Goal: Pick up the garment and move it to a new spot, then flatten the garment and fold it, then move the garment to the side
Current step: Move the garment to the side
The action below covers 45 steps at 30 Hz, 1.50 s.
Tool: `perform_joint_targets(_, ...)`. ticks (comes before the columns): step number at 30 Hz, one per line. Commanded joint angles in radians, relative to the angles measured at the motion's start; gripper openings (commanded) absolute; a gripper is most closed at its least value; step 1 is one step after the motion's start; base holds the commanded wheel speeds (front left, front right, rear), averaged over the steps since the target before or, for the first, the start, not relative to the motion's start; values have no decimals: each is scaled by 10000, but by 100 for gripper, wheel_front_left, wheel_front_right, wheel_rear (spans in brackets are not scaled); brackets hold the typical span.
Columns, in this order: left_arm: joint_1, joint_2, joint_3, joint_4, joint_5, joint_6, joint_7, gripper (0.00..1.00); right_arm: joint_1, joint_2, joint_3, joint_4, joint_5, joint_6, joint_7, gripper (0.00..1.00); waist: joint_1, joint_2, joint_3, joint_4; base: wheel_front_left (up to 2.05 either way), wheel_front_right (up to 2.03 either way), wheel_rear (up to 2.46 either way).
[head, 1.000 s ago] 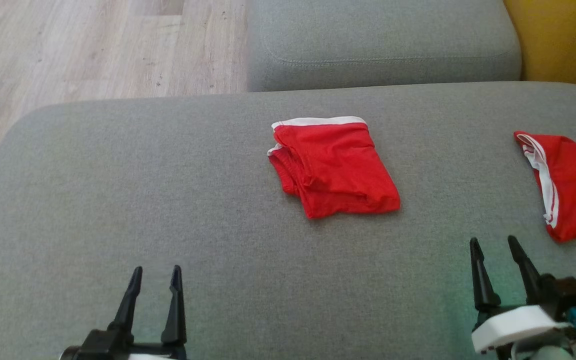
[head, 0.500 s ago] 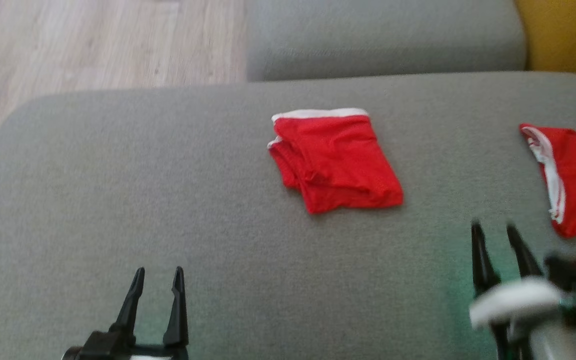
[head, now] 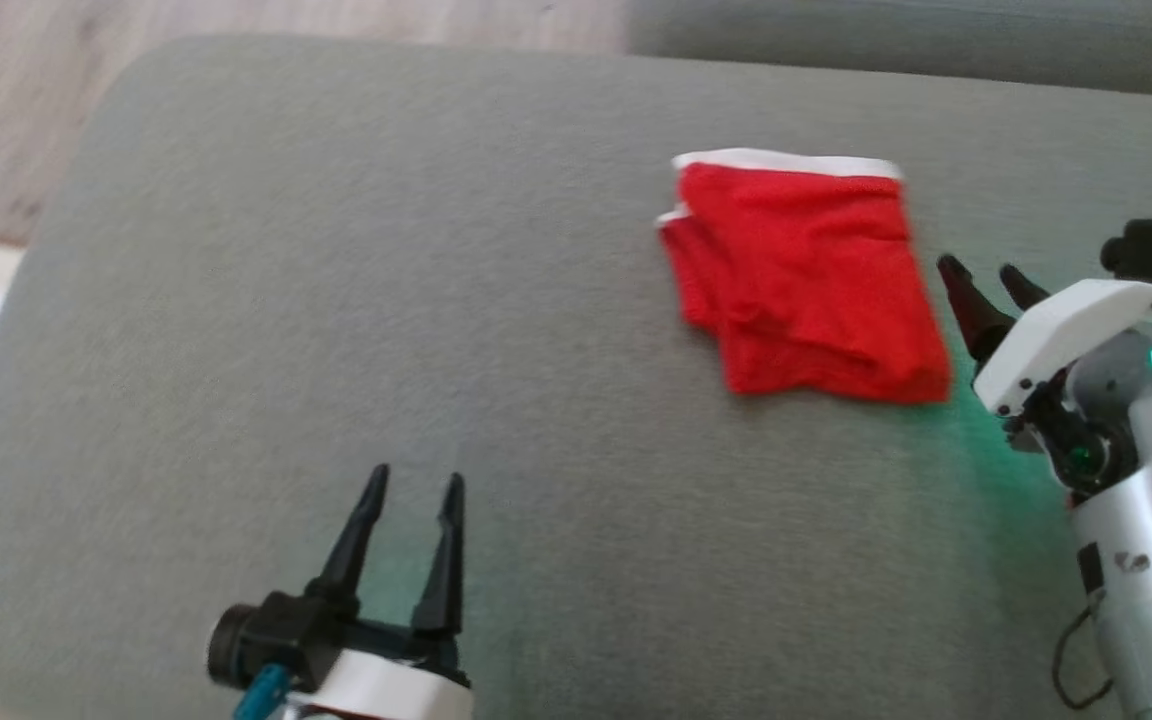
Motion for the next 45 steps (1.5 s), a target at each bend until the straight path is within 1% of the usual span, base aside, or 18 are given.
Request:
perform_joint_targets(1,-390,-7,137,-244,-84,70,-53,100,-533,-209,17,59,-26,69,-73,100,-2,0,412,700,0,0,0)
perform_joint_targets(6,-549,-7,-156,-299,-195,178,-53,100,-1040,-231,-123,1471,-60,69,34,100,-2,0,609,1245,0,0,0)
perform_joint_targets(8,-554,-7,-188,-299,-192,188,-53,100,-1090,-177,-49,1608,94,69,74,100,-2,0,619,1285,0,0,0)
perform_joint_targets(11,-544,-7,-212,-317,-175,241,-53,100,-1234,12,74,1819,732,69,175,100,-2,0,660,1222,0,0,0)
perform_joint_targets(12,-547,-7,-205,-332,-183,265,-53,100,-1286,43,139,1852,893,69,188,63,-2,0,677,1133,0,0,0)
perform_joint_targets(13,-562,-7,-214,-346,-191,269,-53,100,-1339,47,164,1869,1022,69,115,0,-2,0,693,1031,0,0,0)
perform_joint_targets(17,-606,-7,-140,-413,-193,321,-53,100,-1474,25,316,1763,1520,69,-228,0,-2,0,666,359,0,0,0)
perform_joint_targets(19,-601,-7,-42,-441,-155,339,-53,100,-1499,-142,400,1646,1648,69,-424,0,-2,0,639,-116,0,0,0)
perform_joint_targets(23,-621,-7,142,-433,-3,260,-53,100,-1523,-773,589,1332,1653,69,-604,0,-2,0,624,-1082,0,0,0)
perform_joint_targets(28,-725,-7,350,-444,233,118,-53,100,-1701,-1717,679,555,1582,69,-286,0,-2,0,757,-2182,0,0,0)
perform_joint_targets(30,-804,-7,348,-436,312,53,-53,100,-1770,-2104,590,243,1499,69,6,0,-2,0,817,-2445,0,0,0)
perform_joint_targets(33,-909,-7,299,-415,405,-31,-53,100,-1822,-2653,278,-89,1271,69,588,0,-2,0,919,-2632,0,0,0)
perform_joint_targets(37,-974,-7,316,-346,512,-123,-53,100,-1918,-3309,-308,-101,704,69,1435,0,-2,0,999,-2614,0,0,0)
perform_joint_targets(39,-971,-7,392,-291,601,-157,-53,100,-1965,-3621,-564,42,68,69,1588,1,-2,0,1034,-2560,0,0,0)
perform_joint_targets(40,-967,-7,436,-270,640,-175,-53,100,-1997,-3702,-700,155,-375,69,1537,62,-2,0,1045,-2527,0,0,0)
perform_joint_targets(41,-963,-7,467,-245,671,-194,-53,100,-2026,-3811,-855,303,-931,69,1400,100,-2,0,1059,-2477,0,0,0)
perform_joint_targets(43,-980,-7,509,-214,699,-227,-53,100,-2132,-3983,-1163,571,-2185,69,897,100,-2,0,1095,-2380,0,0,0)
perform_joint_targets(45,-1006,-7,552,-218,625,-233,-53,100,-2235,-3935,-1495,769,-3299,69,318,100,-2,0,1093,-2257,0,0,0)
